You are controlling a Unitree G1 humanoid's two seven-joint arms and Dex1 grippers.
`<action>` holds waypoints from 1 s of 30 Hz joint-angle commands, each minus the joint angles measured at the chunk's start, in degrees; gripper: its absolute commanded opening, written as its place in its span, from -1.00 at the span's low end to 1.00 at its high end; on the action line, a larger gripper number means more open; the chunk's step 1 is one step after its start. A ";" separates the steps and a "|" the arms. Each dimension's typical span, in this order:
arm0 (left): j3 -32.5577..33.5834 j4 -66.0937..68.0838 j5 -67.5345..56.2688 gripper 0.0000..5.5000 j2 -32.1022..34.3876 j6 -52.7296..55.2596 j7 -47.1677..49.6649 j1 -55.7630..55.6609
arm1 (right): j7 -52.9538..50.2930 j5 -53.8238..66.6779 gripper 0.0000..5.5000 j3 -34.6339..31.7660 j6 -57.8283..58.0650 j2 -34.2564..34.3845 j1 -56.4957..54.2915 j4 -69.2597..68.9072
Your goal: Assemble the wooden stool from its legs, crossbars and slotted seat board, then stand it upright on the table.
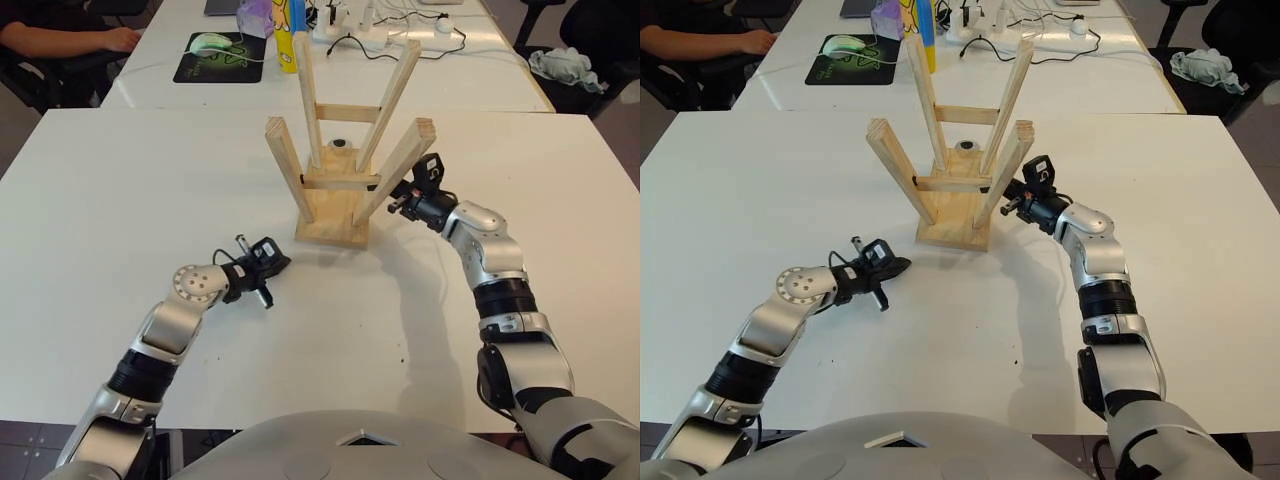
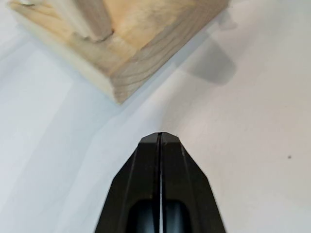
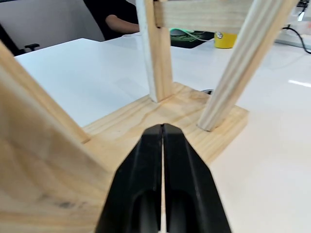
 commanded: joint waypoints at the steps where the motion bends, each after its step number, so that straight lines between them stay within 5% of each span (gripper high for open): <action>1: -2.67 7.52 2.96 -1.00 -4.17 -0.40 2.49 -4.52 | 6.25 -0.77 -1.00 2.05 -2.67 0.09 -2.07 2.65; 12: 0.07 15.53 4.65 -1.00 -6.51 -2.39 7.27 -8.61 | 13.50 -2.32 -1.00 9.68 -1.04 0.80 2.99 -8.08; 21: 0.54 14.99 5.01 -1.00 -6.47 -2.08 7.59 -7.42 | 3.27 -4.08 -1.00 9.70 6.37 0.55 10.86 -25.19; 25: 1.27 14.65 5.06 -1.00 -6.34 -2.04 8.52 -6.43 | -1.68 9.70 -1.00 3.12 23.23 1.04 15.93 -48.11; 30: 3.18 12.88 4.46 -1.00 -5.01 -1.62 9.64 -3.26 | -15.10 46.30 -1.00 -12.09 41.38 -2.54 4.80 -61.18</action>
